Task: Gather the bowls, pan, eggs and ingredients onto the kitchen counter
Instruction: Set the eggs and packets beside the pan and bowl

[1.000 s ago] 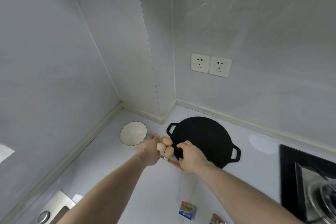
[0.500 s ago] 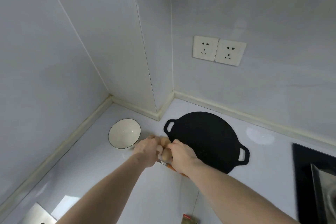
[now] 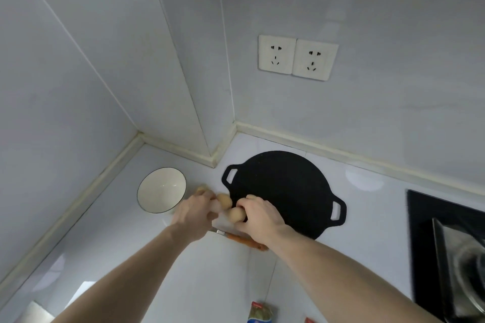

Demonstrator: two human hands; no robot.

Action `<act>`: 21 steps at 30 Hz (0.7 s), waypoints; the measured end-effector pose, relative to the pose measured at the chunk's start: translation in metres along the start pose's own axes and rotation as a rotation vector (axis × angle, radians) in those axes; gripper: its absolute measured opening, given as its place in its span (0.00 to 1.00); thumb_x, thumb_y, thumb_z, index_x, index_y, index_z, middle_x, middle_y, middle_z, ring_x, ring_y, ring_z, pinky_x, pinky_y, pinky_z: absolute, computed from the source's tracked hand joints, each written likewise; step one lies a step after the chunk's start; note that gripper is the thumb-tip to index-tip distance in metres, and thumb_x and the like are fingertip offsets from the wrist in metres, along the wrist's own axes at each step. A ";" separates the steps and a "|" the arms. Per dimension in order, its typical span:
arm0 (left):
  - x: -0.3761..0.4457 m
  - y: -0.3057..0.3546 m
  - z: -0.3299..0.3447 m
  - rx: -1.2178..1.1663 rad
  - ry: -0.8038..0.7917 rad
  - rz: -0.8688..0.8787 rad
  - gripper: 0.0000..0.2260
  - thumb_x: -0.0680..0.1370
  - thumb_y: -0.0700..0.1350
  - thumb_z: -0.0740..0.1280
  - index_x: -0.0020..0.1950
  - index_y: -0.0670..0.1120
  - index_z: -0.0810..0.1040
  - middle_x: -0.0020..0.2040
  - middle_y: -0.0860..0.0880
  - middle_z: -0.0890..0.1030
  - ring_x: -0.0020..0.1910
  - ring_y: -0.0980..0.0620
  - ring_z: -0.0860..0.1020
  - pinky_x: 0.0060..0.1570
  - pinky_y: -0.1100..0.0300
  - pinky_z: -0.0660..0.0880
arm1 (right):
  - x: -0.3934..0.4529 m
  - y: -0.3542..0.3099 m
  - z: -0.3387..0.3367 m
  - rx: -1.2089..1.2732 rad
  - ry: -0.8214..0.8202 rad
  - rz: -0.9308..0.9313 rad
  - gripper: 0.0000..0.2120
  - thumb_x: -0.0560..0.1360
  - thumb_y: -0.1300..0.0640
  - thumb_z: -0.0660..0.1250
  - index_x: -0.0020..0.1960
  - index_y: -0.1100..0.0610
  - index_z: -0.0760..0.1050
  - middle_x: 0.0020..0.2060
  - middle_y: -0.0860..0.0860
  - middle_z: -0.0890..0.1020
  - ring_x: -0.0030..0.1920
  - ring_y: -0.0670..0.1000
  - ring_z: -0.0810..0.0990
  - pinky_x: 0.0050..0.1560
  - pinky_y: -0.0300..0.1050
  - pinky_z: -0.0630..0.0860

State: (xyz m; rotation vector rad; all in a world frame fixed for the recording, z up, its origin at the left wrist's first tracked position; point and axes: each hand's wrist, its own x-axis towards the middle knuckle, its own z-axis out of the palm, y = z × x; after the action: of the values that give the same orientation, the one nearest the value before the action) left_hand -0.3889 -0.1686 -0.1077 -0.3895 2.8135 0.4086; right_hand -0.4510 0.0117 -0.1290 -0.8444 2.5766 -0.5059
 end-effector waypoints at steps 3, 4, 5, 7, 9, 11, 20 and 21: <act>-0.006 0.033 -0.007 -0.033 0.067 0.048 0.17 0.78 0.50 0.69 0.66 0.55 0.72 0.62 0.52 0.77 0.56 0.46 0.78 0.49 0.53 0.75 | -0.024 0.034 -0.025 0.103 0.074 0.080 0.16 0.73 0.45 0.73 0.58 0.49 0.78 0.51 0.46 0.78 0.49 0.50 0.80 0.48 0.47 0.78; -0.006 0.044 -0.012 -0.050 0.075 0.076 0.18 0.79 0.50 0.69 0.68 0.55 0.72 0.62 0.52 0.77 0.56 0.46 0.78 0.51 0.52 0.76 | -0.031 0.044 -0.033 0.148 0.100 0.115 0.16 0.73 0.44 0.74 0.58 0.48 0.78 0.51 0.44 0.79 0.49 0.48 0.80 0.50 0.47 0.79; -0.006 0.063 -0.012 -0.079 0.074 0.108 0.18 0.79 0.50 0.69 0.68 0.54 0.72 0.63 0.53 0.76 0.56 0.47 0.78 0.52 0.53 0.76 | -0.042 0.062 -0.042 0.177 0.126 0.162 0.17 0.72 0.43 0.75 0.58 0.47 0.79 0.50 0.44 0.79 0.49 0.47 0.80 0.51 0.47 0.79; -0.003 0.098 -0.014 -0.154 0.073 0.155 0.18 0.78 0.50 0.69 0.67 0.54 0.71 0.62 0.54 0.76 0.56 0.48 0.78 0.52 0.54 0.76 | -0.060 0.092 -0.056 0.216 0.170 0.249 0.16 0.71 0.43 0.76 0.56 0.46 0.79 0.48 0.43 0.79 0.48 0.46 0.79 0.50 0.46 0.78; 0.005 0.137 -0.011 -0.184 0.083 0.219 0.19 0.78 0.50 0.70 0.67 0.54 0.71 0.62 0.55 0.75 0.57 0.50 0.78 0.51 0.55 0.75 | -0.076 0.124 -0.072 0.252 0.208 0.332 0.15 0.71 0.45 0.76 0.56 0.47 0.80 0.47 0.44 0.80 0.45 0.46 0.79 0.48 0.44 0.78; 0.018 0.179 -0.001 -0.199 0.084 0.271 0.19 0.78 0.49 0.70 0.68 0.53 0.71 0.62 0.54 0.75 0.57 0.50 0.78 0.54 0.54 0.77 | -0.089 0.158 -0.085 0.283 0.238 0.411 0.13 0.72 0.47 0.75 0.54 0.49 0.80 0.48 0.46 0.81 0.43 0.46 0.79 0.47 0.44 0.77; 0.109 0.301 0.064 -0.179 0.039 0.302 0.15 0.78 0.44 0.69 0.64 0.47 0.73 0.58 0.49 0.76 0.53 0.44 0.78 0.48 0.51 0.75 | -0.087 0.270 -0.107 0.388 0.408 0.646 0.12 0.74 0.45 0.73 0.52 0.50 0.80 0.47 0.44 0.82 0.50 0.51 0.81 0.49 0.46 0.78; 0.117 0.304 0.070 -0.161 0.046 0.296 0.14 0.78 0.43 0.69 0.63 0.47 0.73 0.57 0.49 0.75 0.53 0.43 0.78 0.48 0.51 0.75 | -0.082 0.276 -0.107 0.399 0.424 0.644 0.11 0.74 0.45 0.72 0.52 0.50 0.80 0.47 0.45 0.83 0.50 0.51 0.81 0.51 0.47 0.79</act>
State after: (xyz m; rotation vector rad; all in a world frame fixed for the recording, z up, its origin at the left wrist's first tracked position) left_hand -0.5723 0.1075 -0.1350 -0.0109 2.8982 0.6999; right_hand -0.5721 0.2937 -0.1396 0.2581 2.7521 -1.0141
